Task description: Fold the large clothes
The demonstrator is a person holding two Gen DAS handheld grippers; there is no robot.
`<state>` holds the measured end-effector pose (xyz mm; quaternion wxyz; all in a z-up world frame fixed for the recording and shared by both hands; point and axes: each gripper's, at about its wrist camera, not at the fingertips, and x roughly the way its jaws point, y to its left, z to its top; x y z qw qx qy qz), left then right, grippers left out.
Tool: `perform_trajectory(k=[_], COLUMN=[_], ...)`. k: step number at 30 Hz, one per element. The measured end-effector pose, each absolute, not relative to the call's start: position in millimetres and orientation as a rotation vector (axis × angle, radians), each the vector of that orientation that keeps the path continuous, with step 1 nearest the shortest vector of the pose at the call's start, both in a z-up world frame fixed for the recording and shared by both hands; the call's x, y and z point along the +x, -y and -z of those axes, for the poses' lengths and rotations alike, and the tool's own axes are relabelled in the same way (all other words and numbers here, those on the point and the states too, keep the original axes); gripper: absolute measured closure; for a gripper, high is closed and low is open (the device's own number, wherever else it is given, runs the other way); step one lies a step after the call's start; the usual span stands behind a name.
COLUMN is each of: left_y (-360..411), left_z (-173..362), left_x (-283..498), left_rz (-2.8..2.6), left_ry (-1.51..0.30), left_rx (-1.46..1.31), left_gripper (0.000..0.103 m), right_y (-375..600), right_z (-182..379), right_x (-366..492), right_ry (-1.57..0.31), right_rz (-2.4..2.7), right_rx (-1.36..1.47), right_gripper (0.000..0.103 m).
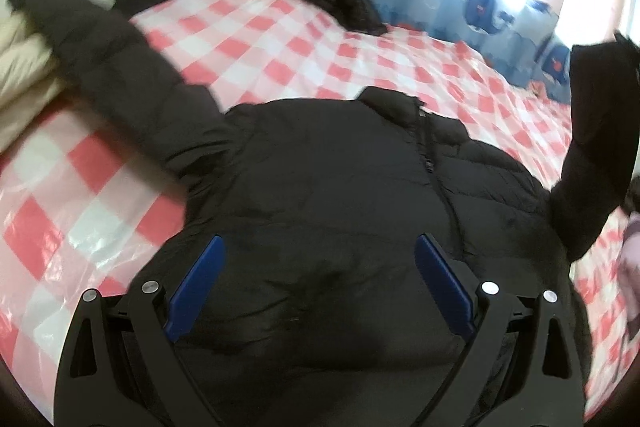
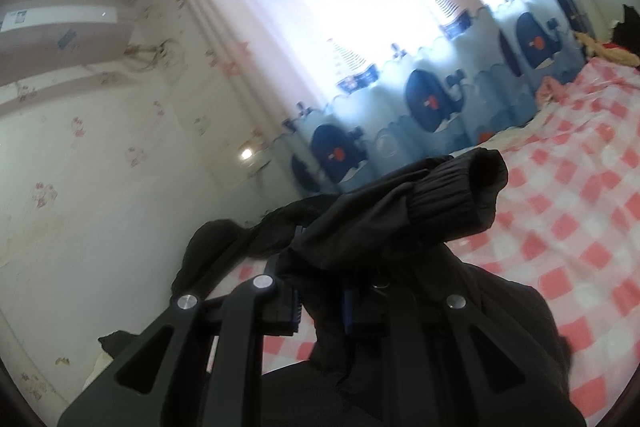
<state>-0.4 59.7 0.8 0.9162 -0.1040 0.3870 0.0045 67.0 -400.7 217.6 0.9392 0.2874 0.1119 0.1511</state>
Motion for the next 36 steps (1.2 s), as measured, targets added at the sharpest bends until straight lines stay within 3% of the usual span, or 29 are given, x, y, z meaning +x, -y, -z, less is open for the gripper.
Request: perform_trajectory(k=[9, 17, 27, 30, 32, 33, 35, 36], left_y=[-118.2, -122.9, -130.1, -133.0, -134.7, -135.1, -136.5, -137.1], left_z=[2.9, 3.4, 9.9, 12.8, 14.8, 15.4, 16.5, 17.1], left_x=[1.0, -0.4, 3.9, 4.2, 5.8, 6.2, 6.9, 7.0], left_rz=[-0.06, -0.053, -0.04, -0.032, -0.029, -0.028, -0.027, -0.025], left_ry=[-0.826, -0.831, -0.864, -0.875, -0.882, -0.884, -0.888, -0.89], left_rx=[-0.368, -0.381, -0.432, -0.455, -0.466, -0.471, -0.485, -0.493], left_gripper=[0.01, 0.01, 0.01, 0.01, 0.01, 0.01, 0.01, 0.01], right_y=[326.8, 267.6, 154.7, 127.4, 118.9, 119.7, 127.6, 132.8], right_z=[-190.4, -153.1, -44.0, -5.4, 11.3, 10.8, 0.1, -8.4], right_x=[91.0, 110.6, 127.2, 133.5, 135.9, 134.3, 127.9, 124.2], right_ry=[-0.296, -0.366, -0.653, -0.837, -0.95, -0.953, -0.926, -0.888], right_rz=[-0.385, -0.417, -0.486, -0.556, -0.6, -0.612, -0.622, -0.604], right_rx=[0.59, 0.577, 0.328, 0.252, 0.237, 0.244, 0.277, 0.282], right_gripper=[0.087, 0.087, 0.087, 0.08, 0.065, 0.061, 0.039, 0.034])
